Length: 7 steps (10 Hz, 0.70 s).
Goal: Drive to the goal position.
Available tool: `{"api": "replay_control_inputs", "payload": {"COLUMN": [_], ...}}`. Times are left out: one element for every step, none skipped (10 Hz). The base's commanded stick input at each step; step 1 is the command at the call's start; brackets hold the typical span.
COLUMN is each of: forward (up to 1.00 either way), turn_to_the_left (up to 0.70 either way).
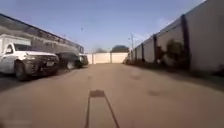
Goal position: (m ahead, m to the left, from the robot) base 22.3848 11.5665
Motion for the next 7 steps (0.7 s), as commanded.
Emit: {"api": "replay_control_inputs", "payload": {"forward": [1.00, 1.00, 1.00, 1.00, 1.00, 1.00, 1.00], "turn_to_the_left": [0.00, 0.00, 0.00, 0.00, 0.00, 0.00, 0.00]}}
